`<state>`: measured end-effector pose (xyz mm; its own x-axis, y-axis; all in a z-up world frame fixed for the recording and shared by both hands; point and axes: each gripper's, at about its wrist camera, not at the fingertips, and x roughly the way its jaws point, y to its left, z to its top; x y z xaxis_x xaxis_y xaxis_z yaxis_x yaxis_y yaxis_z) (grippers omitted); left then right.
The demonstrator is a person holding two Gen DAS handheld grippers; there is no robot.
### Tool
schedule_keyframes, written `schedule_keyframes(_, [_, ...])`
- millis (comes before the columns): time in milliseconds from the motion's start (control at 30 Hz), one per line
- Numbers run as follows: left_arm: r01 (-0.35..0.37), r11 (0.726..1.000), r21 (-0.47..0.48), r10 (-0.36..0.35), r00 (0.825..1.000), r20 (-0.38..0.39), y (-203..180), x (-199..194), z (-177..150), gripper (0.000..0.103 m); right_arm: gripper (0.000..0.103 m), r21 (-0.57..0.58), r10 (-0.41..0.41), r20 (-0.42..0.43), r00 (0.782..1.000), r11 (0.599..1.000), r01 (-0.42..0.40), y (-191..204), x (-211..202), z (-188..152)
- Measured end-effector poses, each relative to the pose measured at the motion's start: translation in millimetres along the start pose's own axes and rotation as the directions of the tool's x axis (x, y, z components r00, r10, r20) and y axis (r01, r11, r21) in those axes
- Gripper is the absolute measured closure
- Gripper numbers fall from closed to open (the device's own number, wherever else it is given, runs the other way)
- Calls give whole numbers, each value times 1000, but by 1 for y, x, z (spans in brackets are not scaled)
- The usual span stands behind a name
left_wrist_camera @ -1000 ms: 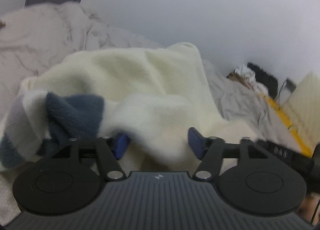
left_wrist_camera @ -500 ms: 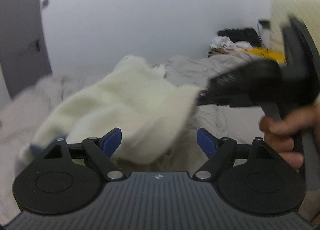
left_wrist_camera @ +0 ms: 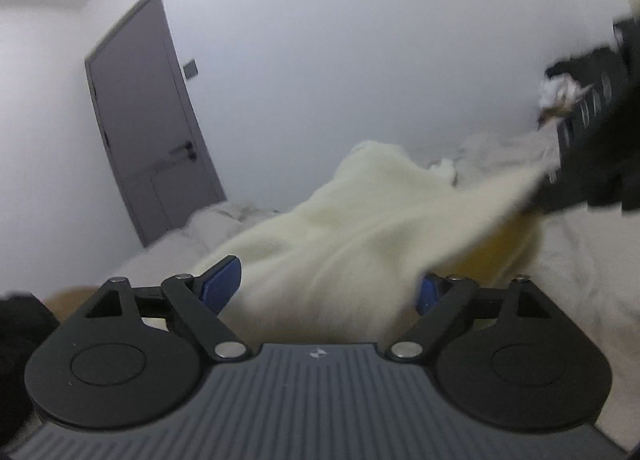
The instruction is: Fold large clothes
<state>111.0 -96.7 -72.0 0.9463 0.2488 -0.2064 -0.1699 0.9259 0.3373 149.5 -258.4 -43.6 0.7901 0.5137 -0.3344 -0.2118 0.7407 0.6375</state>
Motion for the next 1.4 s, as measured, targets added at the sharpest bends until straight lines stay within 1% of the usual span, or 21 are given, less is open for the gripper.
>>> schedule_keyframes(33, [-4,1000,-17,4,1000,-8,4,-3,0,12,95,-1,-24,-3,1000,1000,24,1,2,0])
schedule_keyframes(67, [-26,999,-44,25,999,-20,9,-6,-1,12,95,-9,-51,-3,999,999,51,1,4,-1])
schedule_keyframes(167, [-28,990,-136,25,999,-30,32,-19,-1,12,96,-47,-132,27,991,990,133,4,5,-2])
schedule_keyframes(267, [-28,983,-182,24,999,-28,43,-31,1,12,95,-6,-102,45,994,995,102,0,2,-1])
schedule_keyframes(300, [-27,982,-186,23,999,-23,45,-35,1,12,95,-11,-98,48,994,995,99,2,2,-1])
schedule_keyframes(367, [-38,983,-180,35,999,-16,46,-40,1,12,95,-54,-104,59,993,993,108,8,1,-4])
schedule_keyframes(467, [-39,979,-199,34,999,-30,53,-42,4,12,93,-157,-131,67,989,978,140,19,3,-11])
schedule_keyframes(567, [-44,976,-215,36,998,-43,59,-36,6,12,93,-190,-142,41,989,971,147,19,8,-19])
schedule_keyframes(600, [-50,974,-221,40,998,-46,59,-32,6,12,91,-187,-148,25,989,971,150,17,11,-21])
schedule_keyframes(633, [-53,972,-229,43,998,-47,60,-29,6,12,86,-184,-152,10,988,971,151,16,14,-23])
schedule_keyframes(700, [-57,968,-243,46,998,-51,64,-29,6,12,78,-189,-173,-18,985,968,167,15,20,-28])
schedule_keyframes(767, [-53,967,-249,41,998,-53,65,-28,7,12,77,-208,-188,-34,982,962,177,14,26,-33])
schedule_keyframes(867, [-54,965,-256,42,998,-52,67,-26,5,12,76,-248,-203,-19,979,950,192,13,35,-37])
schedule_keyframes(933, [-53,964,-260,39,998,-57,67,-22,3,12,74,-283,-225,23,974,933,222,14,37,-40])
schedule_keyframes(967, [-54,964,-259,40,997,-59,67,-21,3,12,75,-294,-228,50,972,927,232,15,37,-43])
schedule_keyframes(1000, [-54,964,-259,40,997,-60,66,-19,3,12,78,-304,-225,77,971,923,238,16,35,-44])
schedule_keyframes(1033, [-55,964,-259,40,997,-60,66,-17,3,11,85,-309,-222,96,970,920,241,17,34,-44])
schedule_keyframes(1100, [-64,965,-254,50,997,-61,66,-14,2,11,87,-317,-217,142,966,914,252,22,28,-43])
schedule_keyframes(1167, [-81,968,-237,68,996,-62,64,-14,-1,11,89,-299,-203,172,964,922,247,26,21,-40])
schedule_keyframes(1267, [-85,967,-242,66,994,-88,63,-7,-5,11,91,-250,-165,185,969,946,209,28,10,-37])
schedule_keyframes(1400, [-82,964,-253,54,992,-115,62,9,-6,11,92,-241,-149,203,968,950,197,33,5,-37])
